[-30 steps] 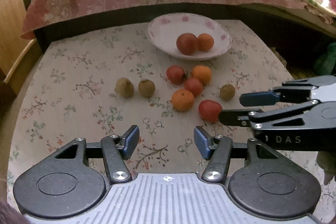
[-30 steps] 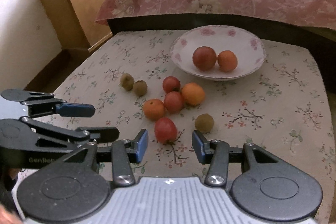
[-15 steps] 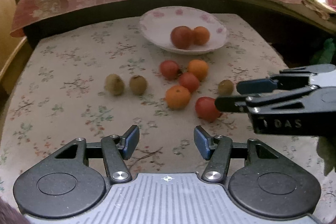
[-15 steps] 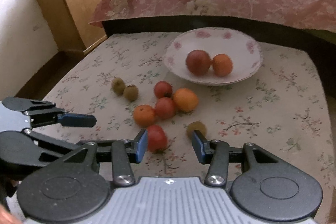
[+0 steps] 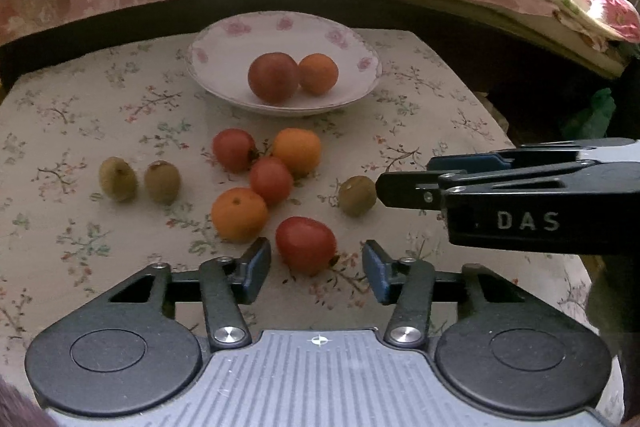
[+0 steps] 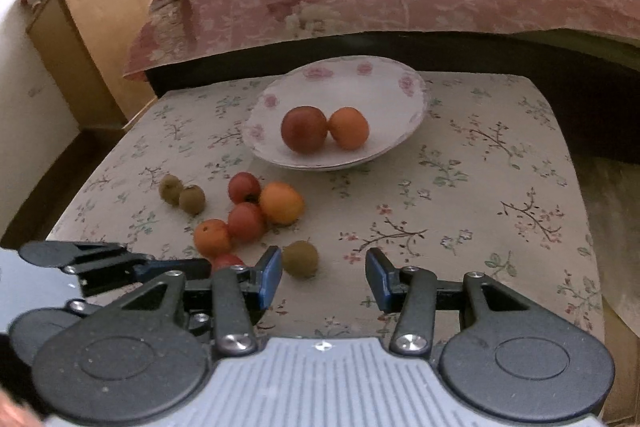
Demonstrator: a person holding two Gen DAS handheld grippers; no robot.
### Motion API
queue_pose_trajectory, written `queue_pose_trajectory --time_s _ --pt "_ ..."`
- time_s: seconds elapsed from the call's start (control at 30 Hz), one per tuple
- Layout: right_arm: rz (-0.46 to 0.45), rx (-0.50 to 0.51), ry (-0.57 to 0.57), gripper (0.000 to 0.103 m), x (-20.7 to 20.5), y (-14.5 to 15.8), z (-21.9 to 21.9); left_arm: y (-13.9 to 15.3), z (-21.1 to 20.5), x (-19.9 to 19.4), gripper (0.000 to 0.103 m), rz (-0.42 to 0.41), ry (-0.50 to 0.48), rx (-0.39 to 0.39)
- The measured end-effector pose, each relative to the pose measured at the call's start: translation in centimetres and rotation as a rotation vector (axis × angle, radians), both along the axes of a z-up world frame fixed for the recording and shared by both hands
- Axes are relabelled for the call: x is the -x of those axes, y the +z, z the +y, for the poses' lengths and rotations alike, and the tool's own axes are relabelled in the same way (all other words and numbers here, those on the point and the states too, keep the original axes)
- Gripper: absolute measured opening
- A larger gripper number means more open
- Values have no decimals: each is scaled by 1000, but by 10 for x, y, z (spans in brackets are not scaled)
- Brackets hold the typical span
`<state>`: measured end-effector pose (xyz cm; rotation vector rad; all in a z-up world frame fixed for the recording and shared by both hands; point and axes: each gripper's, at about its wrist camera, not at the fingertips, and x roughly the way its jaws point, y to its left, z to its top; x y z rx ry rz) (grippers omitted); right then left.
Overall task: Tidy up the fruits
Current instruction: 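Grasp a small red tomato with the left tool while the right tool grasps a brown kiwi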
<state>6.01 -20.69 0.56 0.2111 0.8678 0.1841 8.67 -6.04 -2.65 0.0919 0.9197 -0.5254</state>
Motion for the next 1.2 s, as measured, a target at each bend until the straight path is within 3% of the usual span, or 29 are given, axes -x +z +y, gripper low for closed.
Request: queue_pose_trajectory --time_s 0.17,0.23,0.37,0.67,1.1,1.2 --pt "11 -4 1 46 0 -2 -3 -3 -6 -3 49 -30 12 -28" --pt "18 -2 4 46 -1 -3 -2 -3 -6 -3 42 -39 9 -41" --pt "20 1 24 46 -3 -5 2 -2 -1 0 41 -42 -16 -53" --pt "14 4 97 46 -10 -12 21 11 19 16 41 -29 -26 -99" --pt "-9 79 128 46 -17 -23 35 1 25 17 42 -27 -27 -102" --pt "-13 86 133 46 -17 -23 36 0 24 19 49 -35 -39 -104"
